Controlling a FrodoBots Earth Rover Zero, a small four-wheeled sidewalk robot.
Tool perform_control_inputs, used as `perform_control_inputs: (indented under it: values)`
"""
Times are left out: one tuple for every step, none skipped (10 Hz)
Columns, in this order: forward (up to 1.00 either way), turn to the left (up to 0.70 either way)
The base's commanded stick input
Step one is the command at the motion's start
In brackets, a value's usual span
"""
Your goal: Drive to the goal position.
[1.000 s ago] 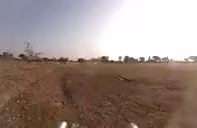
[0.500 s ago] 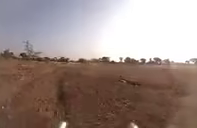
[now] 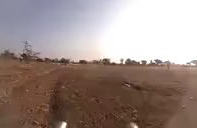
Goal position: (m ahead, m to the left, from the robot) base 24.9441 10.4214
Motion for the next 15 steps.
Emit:
perform_control_inputs:
  values:
    - [0.70,0.00]
    - [0.70,0.00]
    - [0.70,0.00]
    - [0.70,0.00]
    - [0.70,0.02]
    - [0.70,0.21]
    - [0.70,0.34]
    - [0.70,0.22]
    - [0.70,0.08]
    - [0.70,0.00]
    - [0.70,0.00]
    - [0.70,0.00]
    - [0.70,0.00]
    - [0.70,0.00]
    - [0.70,0.00]
